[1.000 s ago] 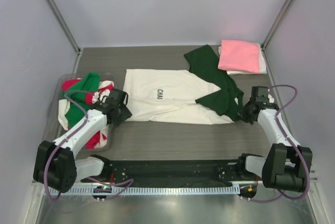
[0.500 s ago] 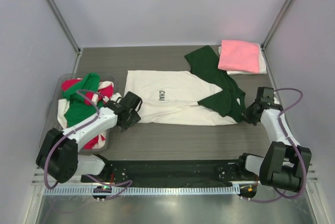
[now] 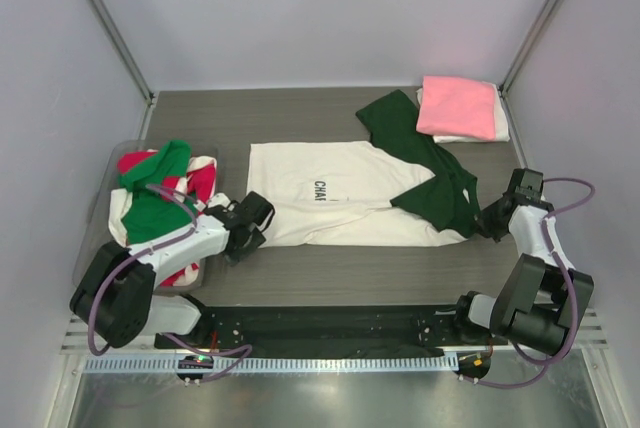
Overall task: Fold and stack the t-shirts
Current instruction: Fold the tshirt
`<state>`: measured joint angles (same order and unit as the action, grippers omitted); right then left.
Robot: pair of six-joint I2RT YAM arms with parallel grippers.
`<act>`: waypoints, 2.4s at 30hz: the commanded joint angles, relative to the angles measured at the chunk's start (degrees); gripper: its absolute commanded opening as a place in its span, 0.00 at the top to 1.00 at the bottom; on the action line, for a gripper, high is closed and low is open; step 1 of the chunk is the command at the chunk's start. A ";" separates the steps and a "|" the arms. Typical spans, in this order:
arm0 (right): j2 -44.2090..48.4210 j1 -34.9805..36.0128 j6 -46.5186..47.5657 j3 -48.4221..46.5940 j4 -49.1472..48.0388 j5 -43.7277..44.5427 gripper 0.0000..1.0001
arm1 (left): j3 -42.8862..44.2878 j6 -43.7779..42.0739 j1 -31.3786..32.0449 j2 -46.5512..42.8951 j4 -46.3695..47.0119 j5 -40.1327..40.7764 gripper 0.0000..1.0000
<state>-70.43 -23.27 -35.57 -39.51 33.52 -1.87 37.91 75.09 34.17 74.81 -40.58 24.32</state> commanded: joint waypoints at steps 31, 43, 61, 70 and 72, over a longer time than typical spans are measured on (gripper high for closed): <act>-2.43 -0.64 2.17 0.40 -3.72 -2.62 0.99 | 1.72 1.11 2.13 1.40 3.42 10.49 1.00; 5.91 -5.03 0.24 1.88 1.55 -2.79 0.99 | -0.81 3.66 1.95 -14.42 -3.99 7.69 1.00; 14.62 -9.69 -3.45 5.06 4.80 -9.28 0.33 | -4.18 2.82 2.65 -31.74 -12.68 2.74 0.47; 16.23 1.09 -0.20 -9.17 3.23 -9.66 0.13 | 21.92 -20.14 2.65 -24.80 -21.73 8.63 0.39; 12.45 11.98 0.24 -15.99 1.38 -3.10 0.13 | 23.34 -24.45 2.65 -24.79 -22.79 9.78 0.38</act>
<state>-54.46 -20.88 -37.26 -45.93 39.68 -9.65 58.74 61.08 36.69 49.60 -58.04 29.65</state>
